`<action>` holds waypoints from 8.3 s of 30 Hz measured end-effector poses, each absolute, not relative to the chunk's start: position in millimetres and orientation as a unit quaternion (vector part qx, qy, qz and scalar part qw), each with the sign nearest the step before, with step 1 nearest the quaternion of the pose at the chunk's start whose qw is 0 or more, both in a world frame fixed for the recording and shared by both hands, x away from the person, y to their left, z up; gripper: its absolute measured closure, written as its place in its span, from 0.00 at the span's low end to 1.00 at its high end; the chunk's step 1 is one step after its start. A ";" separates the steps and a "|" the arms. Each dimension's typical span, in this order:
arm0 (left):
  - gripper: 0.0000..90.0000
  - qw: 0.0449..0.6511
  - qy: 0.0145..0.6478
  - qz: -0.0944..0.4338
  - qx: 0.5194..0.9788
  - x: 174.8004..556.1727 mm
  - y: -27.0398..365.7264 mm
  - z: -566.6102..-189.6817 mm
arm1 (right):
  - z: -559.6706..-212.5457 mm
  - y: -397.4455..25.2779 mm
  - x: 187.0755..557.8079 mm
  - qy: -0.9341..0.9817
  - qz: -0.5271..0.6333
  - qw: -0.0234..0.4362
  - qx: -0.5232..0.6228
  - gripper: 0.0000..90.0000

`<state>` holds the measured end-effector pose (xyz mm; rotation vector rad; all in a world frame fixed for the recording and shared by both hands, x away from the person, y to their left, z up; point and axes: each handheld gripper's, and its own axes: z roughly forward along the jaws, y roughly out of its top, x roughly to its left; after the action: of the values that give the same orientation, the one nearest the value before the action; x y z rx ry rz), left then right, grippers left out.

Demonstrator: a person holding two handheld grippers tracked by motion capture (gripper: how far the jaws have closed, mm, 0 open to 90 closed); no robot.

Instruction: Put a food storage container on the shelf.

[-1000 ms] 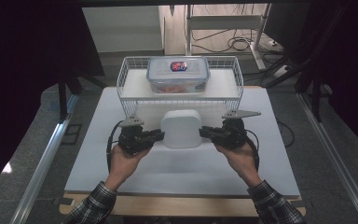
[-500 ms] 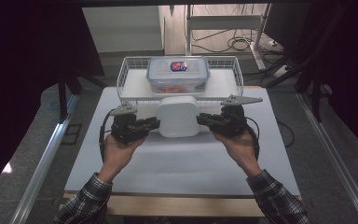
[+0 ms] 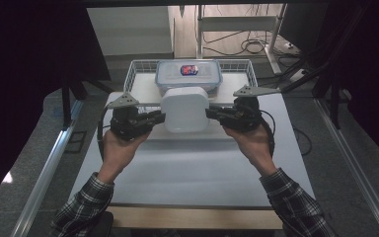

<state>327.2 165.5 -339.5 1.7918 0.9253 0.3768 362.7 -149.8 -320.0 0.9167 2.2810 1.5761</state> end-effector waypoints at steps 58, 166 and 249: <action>0.78 0.545 0.397 0.146 0.724 407.3 170.5 -255.4 | -245.2 -139.9 449.4 0.740 0.560 0.102 0.359 0.84; 0.04 0.520 0.300 0.216 0.770 359.8 165.8 -314.5 | -297.0 -151.6 401.9 0.778 0.542 0.150 0.280 0.07; 0.00 0.481 0.321 0.176 0.797 287.9 158.0 -496.5 | -469.4 -216.2 325.4 0.810 0.460 0.142 0.335 0.00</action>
<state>287.9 158.0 -496.5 1.9429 0.7835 0.4294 325.4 -216.2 -469.4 0.9682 2.3381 1.3264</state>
